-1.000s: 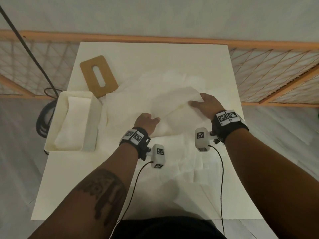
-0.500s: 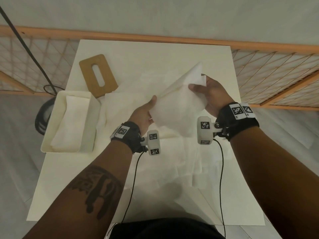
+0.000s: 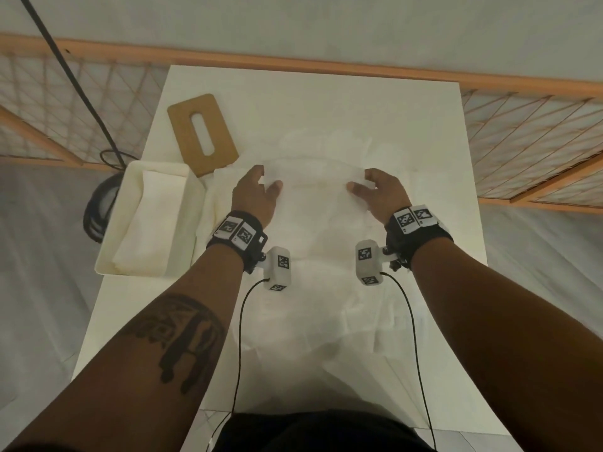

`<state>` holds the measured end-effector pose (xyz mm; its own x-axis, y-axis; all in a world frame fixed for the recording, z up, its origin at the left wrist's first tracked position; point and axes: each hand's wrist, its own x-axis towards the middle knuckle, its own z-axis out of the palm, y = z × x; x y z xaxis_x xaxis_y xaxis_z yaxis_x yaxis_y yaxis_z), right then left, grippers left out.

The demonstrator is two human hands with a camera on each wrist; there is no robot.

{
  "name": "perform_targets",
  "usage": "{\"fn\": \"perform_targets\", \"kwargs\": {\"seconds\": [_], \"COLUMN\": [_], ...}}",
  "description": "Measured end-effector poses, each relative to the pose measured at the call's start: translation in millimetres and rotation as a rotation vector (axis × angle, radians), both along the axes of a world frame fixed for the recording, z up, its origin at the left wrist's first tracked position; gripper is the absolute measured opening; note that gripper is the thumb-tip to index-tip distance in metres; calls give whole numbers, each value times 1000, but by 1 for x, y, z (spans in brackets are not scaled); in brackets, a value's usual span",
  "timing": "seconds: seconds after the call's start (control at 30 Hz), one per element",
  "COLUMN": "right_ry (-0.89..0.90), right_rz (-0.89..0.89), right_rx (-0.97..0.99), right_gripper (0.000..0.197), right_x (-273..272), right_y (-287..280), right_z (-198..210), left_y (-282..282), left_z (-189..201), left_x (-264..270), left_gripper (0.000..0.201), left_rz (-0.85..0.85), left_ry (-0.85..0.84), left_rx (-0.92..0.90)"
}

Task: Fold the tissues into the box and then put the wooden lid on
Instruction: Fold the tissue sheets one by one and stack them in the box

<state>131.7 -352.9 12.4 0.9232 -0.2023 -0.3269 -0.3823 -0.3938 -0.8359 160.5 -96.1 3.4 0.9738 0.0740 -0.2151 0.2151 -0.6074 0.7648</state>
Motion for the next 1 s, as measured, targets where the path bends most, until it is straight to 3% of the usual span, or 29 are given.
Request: {"fn": "perform_targets", "kwargs": {"seconds": [0.2,0.3,0.37,0.53,0.63,0.83,0.9,1.0], "right_ry": [-140,-162,-178,-180,-155,-146,-155,-205], "right_rz": [-51,-60,-55,-78,-89,-42,-46,-41], "right_rx": [-3,20,30,94,84,83,65,85], "right_gripper": [12,12,14,24,22,17,10,10], "right_x": [17,24,28,34,37,42,42,43], "right_y": [0,-2,-4,-7,-5,-2,-1,-3], "right_z": [13,21,26,31,31,30,33,40], "left_y": [1,3,4,9,12,14,16,19], "left_z": [13,20,27,42,47,54,57,70], "left_x": [20,31,36,46,49,49,50,48], "left_gripper": [26,34,29,27,19,24,28,15], "left_rz": [-25,-16,-5,-100,-58,-50,-37,-16], "left_ry": [-113,-146,-214,-269,-235,-165,-120,-51], "left_rx": [38,1,-25,110,6,-108,-192,-414]}}
